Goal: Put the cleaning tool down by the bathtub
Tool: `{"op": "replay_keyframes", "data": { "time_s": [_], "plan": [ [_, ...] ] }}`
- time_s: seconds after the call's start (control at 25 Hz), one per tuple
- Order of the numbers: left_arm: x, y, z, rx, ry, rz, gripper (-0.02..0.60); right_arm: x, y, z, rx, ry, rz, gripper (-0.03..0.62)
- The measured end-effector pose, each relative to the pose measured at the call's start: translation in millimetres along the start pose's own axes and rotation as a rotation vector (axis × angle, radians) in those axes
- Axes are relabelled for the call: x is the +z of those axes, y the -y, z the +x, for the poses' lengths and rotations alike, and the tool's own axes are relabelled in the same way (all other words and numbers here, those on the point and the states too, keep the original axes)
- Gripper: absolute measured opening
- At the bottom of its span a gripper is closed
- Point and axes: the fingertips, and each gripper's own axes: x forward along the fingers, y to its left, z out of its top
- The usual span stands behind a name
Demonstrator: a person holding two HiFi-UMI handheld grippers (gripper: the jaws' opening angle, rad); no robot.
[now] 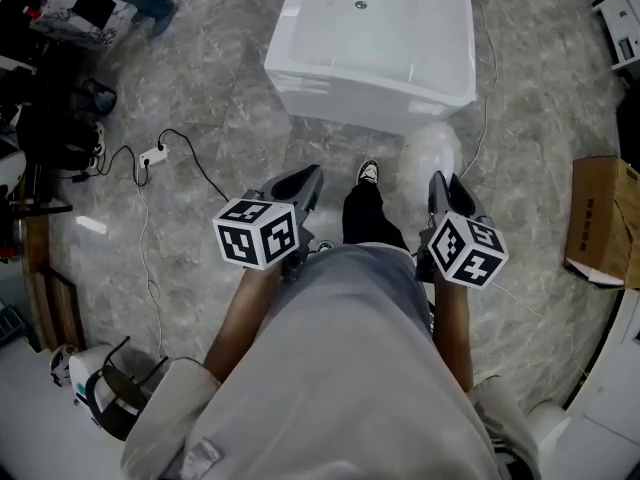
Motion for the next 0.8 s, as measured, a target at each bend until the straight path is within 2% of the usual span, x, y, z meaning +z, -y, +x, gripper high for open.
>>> {"op": "replay_keyframes", "data": {
  "time_s": [0.24,0.4,0.52,0.8],
  "plan": [
    [50.9,0.1,49.9,0.023,-0.003,0.016,0.006,44.9,27.7,44.1,0.019,0.012,0.029,0.080],
    [85.0,8.2,90.7,0.010,-0.024,0.073,0.006,69.9,50.4,74.1,0.019,0.019,0.066,0.080],
    [100.8,14.8,123.5,0.002,-0.057,0.119,0.006,82.2,72.7,92.1,0.005,0.025,0.097,0.080],
    [130.5,38.2,191.8,-0.029,-0.071,0.136,0.006,106.0,134.4,123.3,-0.027,0.024,0.135,0.080]
  ]
}}
